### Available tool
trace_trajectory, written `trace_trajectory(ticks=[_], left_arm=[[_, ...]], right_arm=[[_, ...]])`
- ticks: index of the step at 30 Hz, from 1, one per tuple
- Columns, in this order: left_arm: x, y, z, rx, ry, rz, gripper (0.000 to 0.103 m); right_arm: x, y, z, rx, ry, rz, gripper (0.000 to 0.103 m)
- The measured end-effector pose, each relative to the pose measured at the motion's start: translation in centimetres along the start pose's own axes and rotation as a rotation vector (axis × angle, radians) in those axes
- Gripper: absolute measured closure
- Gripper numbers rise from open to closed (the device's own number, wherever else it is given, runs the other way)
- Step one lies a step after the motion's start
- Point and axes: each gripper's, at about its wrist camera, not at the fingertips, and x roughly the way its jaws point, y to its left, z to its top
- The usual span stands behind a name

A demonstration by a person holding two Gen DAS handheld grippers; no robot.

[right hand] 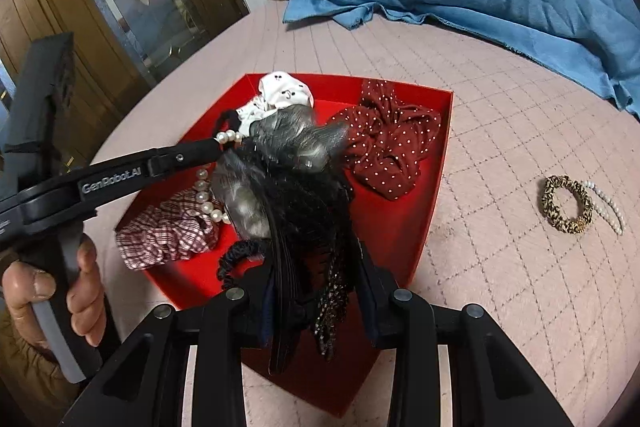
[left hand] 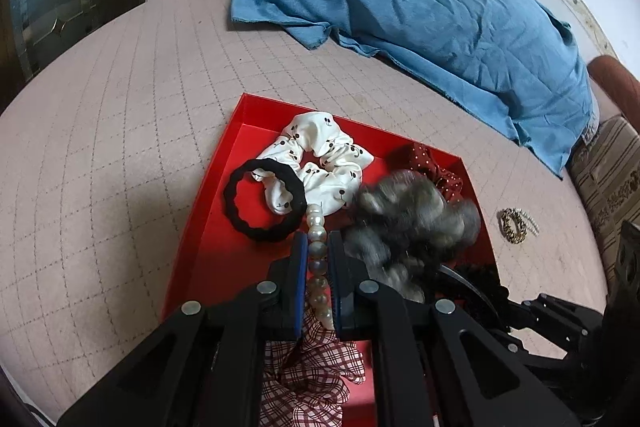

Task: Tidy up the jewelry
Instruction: 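Carry pearl bracelet and claw clip into the red tray and open both tools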

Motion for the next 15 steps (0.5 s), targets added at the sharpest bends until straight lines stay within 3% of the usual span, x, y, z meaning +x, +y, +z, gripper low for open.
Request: trace_trajectory(ticks=[7,8,10,12,15], left_arm=[[-1.9,-0.6,0.3,0.011,-0.043,-0.023,0.09],[-2.3,-0.7,0.3,0.013,-0.051,-0.024,0.087],[-3.7,-1.1,0.3,0.018,-0.079,-0.015,0.065],[-5.1,-1.5,0.2,0.019,-0.111,-0.007,0.053],[-6.9,-2.1,0.1,0.014,-0.135,-0.008,0.049]], right_arm=[[0.2,0.3,-0.2,-0.02,0.002,-0.015,0.066],[0.0,0.4,-0.1,-0.022,-0.002,-0.015,0.063],[-0.7,0.5,-0.1,-0.023,-0.023,-0.014,0.052],[-1.5,0.6,0.0,-0.025,-0.044,-0.011,0.044],[-3.1,0.7,0.0,-0.03,-0.075,-0.01,0.043]])
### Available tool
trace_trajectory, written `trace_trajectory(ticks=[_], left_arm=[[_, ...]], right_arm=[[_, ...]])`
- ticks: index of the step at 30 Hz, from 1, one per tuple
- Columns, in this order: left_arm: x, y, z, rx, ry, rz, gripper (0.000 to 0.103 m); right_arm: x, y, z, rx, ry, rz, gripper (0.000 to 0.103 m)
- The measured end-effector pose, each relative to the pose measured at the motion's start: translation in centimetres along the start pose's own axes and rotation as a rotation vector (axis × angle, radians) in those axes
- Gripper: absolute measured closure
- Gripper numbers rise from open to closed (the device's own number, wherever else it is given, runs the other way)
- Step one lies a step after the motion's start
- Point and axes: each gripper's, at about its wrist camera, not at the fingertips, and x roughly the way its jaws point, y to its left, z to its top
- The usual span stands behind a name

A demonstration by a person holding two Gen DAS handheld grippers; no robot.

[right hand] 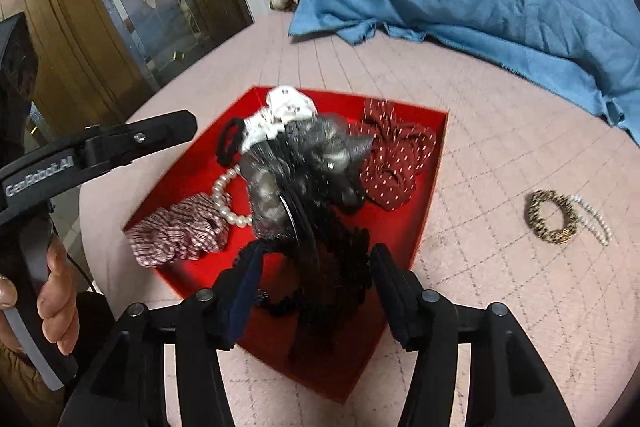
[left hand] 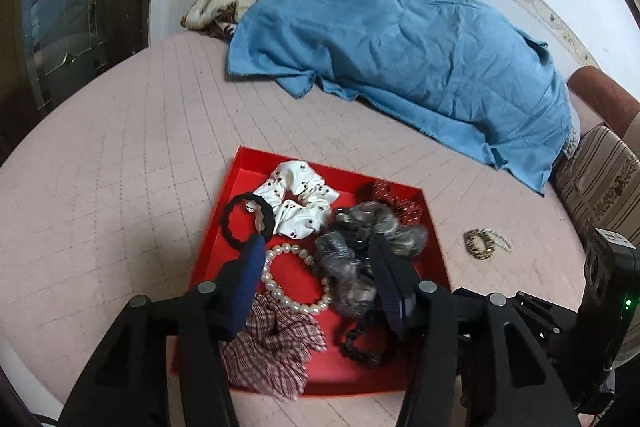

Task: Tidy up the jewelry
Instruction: 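Carry pearl bracelet and claw clip into the red tray and open both tools, then grasp green bead bracelet with right tool while left tool moves toward gold bracelet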

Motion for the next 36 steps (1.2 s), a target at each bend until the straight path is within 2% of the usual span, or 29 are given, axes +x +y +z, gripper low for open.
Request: trace_trajectory(ticks=[3,7,10,15,21,24,28,31,34,36], left_arm=[[-1.2,-0.8,-0.2,-0.007,-0.004,-0.004,0.047],[-2.5,-2.8,-1.0,0.014,0.003,-0.017,0.047],[-3.1,-4.9,-1.9,0.051,0.011,-0.03,0.047],[-3.3,-8.0,-3.0,0.101,0.019,-0.057,0.047],[-1.9,-11.2,-4.6,0.151,0.066,-0.101,0.047],[-1.0,-11.9,-5.1,0.165,0.091,-0.105,0.047],[0.4,-12.3,-5.4,0.157,0.126,-0.114,0.047],[1.3,-12.4,-5.5,0.155,0.15,-0.111,0.047],[1.8,-12.7,-5.4,0.158,0.16,-0.107,0.047],[2.0,-12.8,-5.3,0.155,0.165,-0.109,0.047]], right_arm=[[-2.2,-0.5,-0.5,-0.001,-0.039,-0.005,0.042],[-5.4,-2.6,-1.8,0.016,-0.083,-0.05,0.036],[-7.3,-5.9,-3.2,0.055,-0.086,-0.119,0.036],[-9.7,-13.4,-5.2,0.205,-0.084,-0.213,0.036],[-9.0,-18.7,-4.9,0.239,-0.056,-0.312,0.036],[-7.3,-20.5,-3.7,0.229,-0.037,-0.34,0.044],[-4.6,-22.3,-1.4,0.226,-0.012,-0.343,0.06],[-1.9,-23.4,0.0,0.214,0.021,-0.34,0.061],[0.4,-24.4,0.5,0.2,0.056,-0.355,0.067],[0.8,-24.7,0.5,0.198,0.072,-0.364,0.081]])
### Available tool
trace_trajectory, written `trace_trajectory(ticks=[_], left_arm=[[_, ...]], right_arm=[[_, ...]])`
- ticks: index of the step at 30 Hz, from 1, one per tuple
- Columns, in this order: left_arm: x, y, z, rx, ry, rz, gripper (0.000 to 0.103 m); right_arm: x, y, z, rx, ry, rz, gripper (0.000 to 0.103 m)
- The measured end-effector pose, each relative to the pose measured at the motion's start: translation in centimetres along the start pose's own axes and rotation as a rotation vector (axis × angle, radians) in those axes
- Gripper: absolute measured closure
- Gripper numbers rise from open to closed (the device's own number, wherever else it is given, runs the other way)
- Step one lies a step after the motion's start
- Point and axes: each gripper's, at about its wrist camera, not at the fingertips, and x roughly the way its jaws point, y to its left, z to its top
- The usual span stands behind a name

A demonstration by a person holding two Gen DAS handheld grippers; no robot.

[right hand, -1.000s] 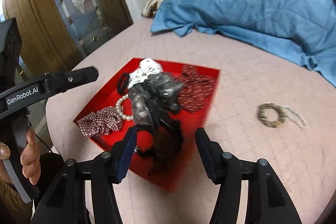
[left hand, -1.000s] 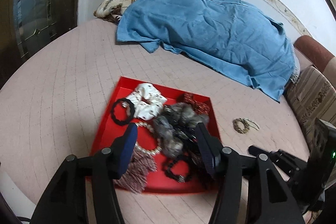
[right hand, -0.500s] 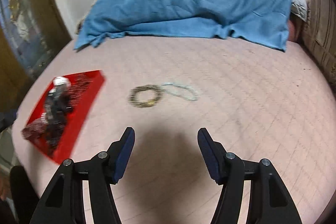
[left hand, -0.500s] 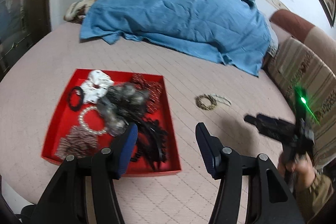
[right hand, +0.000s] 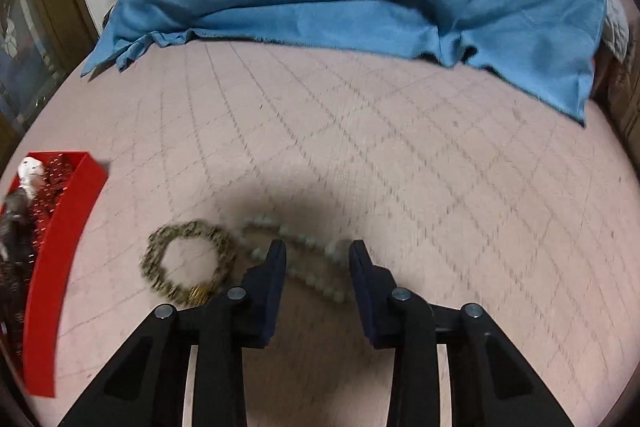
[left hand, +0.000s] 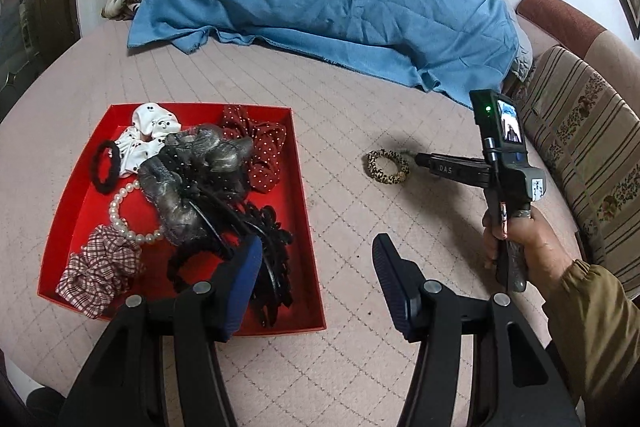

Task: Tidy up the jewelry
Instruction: 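Grasp green bead bracelet with right tool while left tool moves toward gold bracelet, then grasp gold leopard-print bracelet with left tool while right tool holds bead bracelet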

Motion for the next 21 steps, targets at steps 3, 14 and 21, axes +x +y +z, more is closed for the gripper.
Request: trace_trajectory(ticks=[3,14,21], left_arm=[[0.2,-0.4,0.3,-0.007,0.008,-0.009,0.047],[0.5,-6.3,2.2,0.086,0.0,-0.037,0.047],[7.5,-9.2,5.0,0.162,0.072,0.029,0.047]], right_arm=[[-0.5,-1.3,-0.7,0.024,0.002,0.0,0.096],[-6.7,-6.9,-9.0,0.211,0.009,0.063,0.096],[-7.1,-8.3,-10.5,0.289,-0.04,0.161,0.096]])
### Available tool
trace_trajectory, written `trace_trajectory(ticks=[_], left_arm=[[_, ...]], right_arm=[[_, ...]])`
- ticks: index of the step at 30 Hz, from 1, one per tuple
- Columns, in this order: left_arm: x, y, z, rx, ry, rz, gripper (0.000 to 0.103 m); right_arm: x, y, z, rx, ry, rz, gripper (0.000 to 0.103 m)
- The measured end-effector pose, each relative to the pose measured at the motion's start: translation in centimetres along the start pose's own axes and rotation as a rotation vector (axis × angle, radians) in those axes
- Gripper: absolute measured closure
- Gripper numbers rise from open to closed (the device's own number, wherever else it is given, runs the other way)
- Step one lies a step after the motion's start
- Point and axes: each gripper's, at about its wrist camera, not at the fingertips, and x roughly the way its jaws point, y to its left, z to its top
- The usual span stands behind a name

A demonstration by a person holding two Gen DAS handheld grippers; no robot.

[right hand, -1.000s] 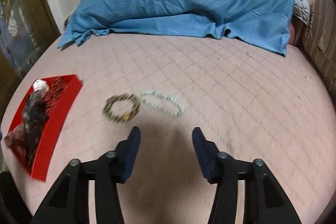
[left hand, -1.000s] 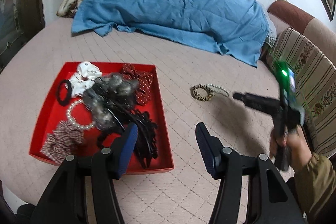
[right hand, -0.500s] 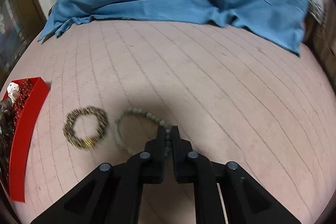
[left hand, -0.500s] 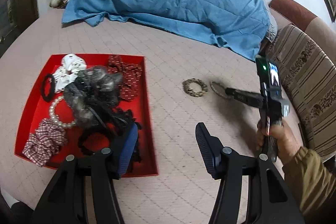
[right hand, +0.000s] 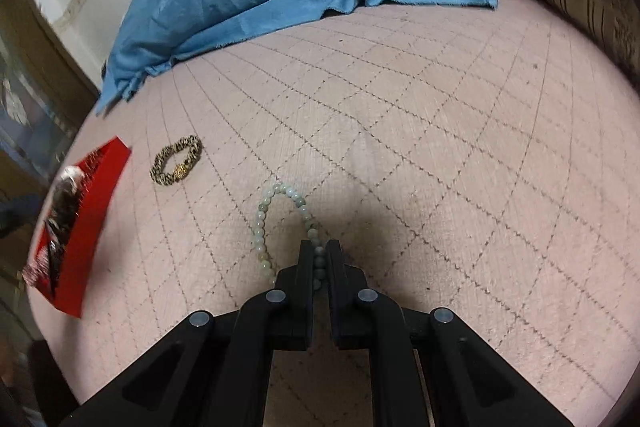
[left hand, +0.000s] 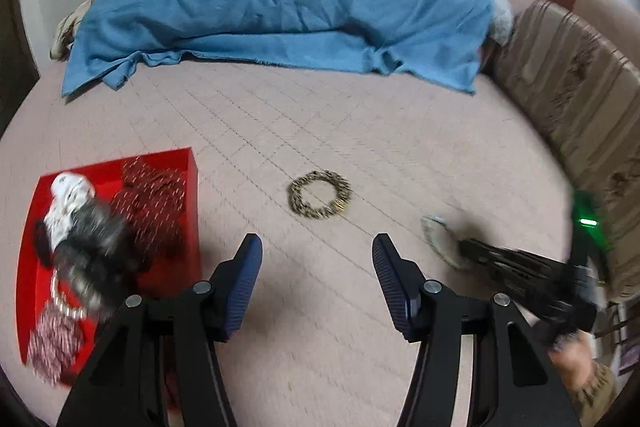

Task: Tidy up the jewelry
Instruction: 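Grasp gold leopard-print bracelet with left tool while right tool holds bead bracelet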

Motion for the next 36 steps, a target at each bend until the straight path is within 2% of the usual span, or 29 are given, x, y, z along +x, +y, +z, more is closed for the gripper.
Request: trace_trajectory(ticks=[2,4,6,16,23,24,25,26,28,36], left_arm=[[1.8,-0.1,0.8,0.012,0.008,0.026,0.052],[3.9,-0.1,1.7,0.021,0.028,0.053,0.066],[6.1,0.1,2.4,0.002,0.064,0.066,0.069],[12.1,0.7,3.5,-0.018,0.136,0.112,0.07],[12.6,-0.4,3.8,0.029,0.101,0.15,0.069],[12.7,-0.6,3.7,0.037,0.101,0.158,0.072],[12.5,-0.9,3.7,0.045,0.102,0.155,0.087],[12.4,-1.1,3.6,0.053,0.103,0.143,0.097],[11.8,-1.6,3.5,0.049,0.113,0.107,0.098],[6.1,-2.9,2.5,0.027,0.052,-0.016,0.098]], right_arm=[[0.1,-0.2,0.0,0.001,-0.008,0.014,0.096],[0.3,-0.2,-0.1,-0.003,-0.017,0.025,0.096],[0.4,-0.2,0.2,-0.007,-0.022,0.029,0.096],[1.6,0.5,1.3,-0.057,-0.019,0.027,0.095],[2.0,1.3,1.3,-0.106,-0.014,0.004,0.094],[2.0,1.5,1.3,-0.121,-0.012,-0.002,0.094],[2.0,1.8,1.3,-0.138,-0.013,-0.013,0.095],[2.0,2.0,1.3,-0.152,-0.016,-0.019,0.096],[1.8,2.1,1.2,-0.155,-0.023,-0.014,0.096],[-0.3,2.5,1.0,-0.136,-0.102,0.041,0.096]])
